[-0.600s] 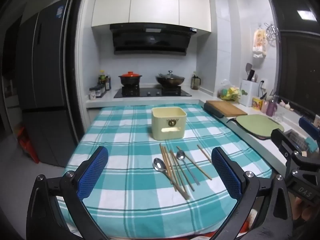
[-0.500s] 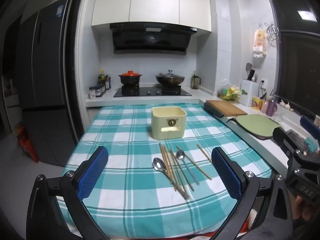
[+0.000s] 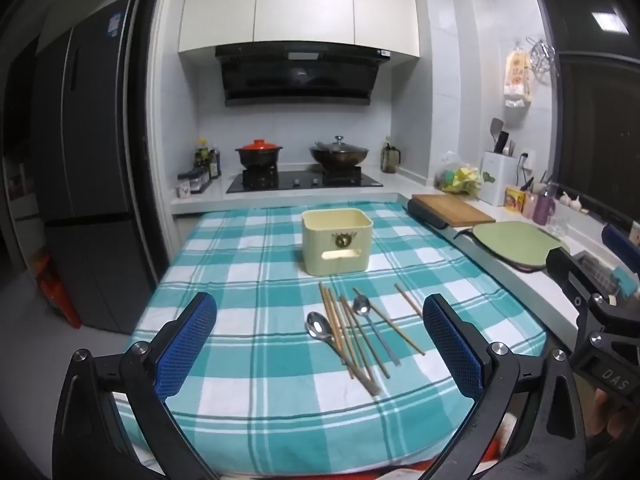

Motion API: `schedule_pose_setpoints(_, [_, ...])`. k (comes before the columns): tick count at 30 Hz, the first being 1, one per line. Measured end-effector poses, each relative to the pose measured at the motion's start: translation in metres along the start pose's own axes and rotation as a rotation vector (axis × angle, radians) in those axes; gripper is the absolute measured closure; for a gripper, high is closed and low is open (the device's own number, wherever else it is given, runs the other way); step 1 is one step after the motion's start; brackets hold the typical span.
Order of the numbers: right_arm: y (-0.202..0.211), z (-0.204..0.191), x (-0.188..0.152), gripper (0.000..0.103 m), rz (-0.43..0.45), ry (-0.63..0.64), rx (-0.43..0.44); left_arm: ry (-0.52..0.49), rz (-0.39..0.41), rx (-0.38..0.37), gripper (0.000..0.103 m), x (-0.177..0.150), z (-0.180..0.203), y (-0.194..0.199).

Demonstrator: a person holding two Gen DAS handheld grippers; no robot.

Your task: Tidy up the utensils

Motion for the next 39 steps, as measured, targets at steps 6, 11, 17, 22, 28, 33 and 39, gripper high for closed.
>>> schedule_pose_setpoints(6, [-0.002,0.005,0.0,0.0,-0.003,-0.003,-0.006,-0.01,-0.012,-0.003,0.0,-0.002,0.003,-0.004])
schedule_pose_setpoints(11, [-0.003,0.001,-0.007,0.0,-0.009,-0.003,-0.008,-0.012,-0.02,-0.004,0.0,-0.004,0.005,-0.006])
schedule_pose_setpoints(17, [-0.004,-0.004,-0.008,0.0,-0.016,0.004,-0.004,-0.014,-0.025,-0.004,0.0,-0.004,0.006,-0.006])
schedule_pose_setpoints(22, [-0.004,-0.001,-0.009,0.0,-0.013,-0.002,-0.01,-0.014,-0.026,-0.005,0.0,-0.003,0.006,-0.006])
schedule_pose_setpoints(28, [-0.004,0.0,-0.01,0.0,-0.017,-0.002,-0.01,-0.013,-0.027,-0.006,0.0,-0.004,0.006,-0.006])
schedule_pose_setpoints(33, [-0.005,0.0,-0.011,0.0,-0.019,-0.003,-0.011,-0.015,-0.031,-0.007,0.0,-0.004,0.005,-0.006])
schedule_pose_setpoints(39, [-0.003,0.0,-0.011,0.0,-0.016,0.001,-0.008,-0.015,-0.032,-0.008,0.0,-0.003,0.006,-0.006])
Point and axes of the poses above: each gripper's, at about its wrist camera, not at the fingertips, and y roughly against the way its jaws point, z to its right, x to its top, the point moved 6 cm from there along -y, roughly the way its jaws point, and after that the axes turned 6 degrees about -x, right-handed, at the moved point
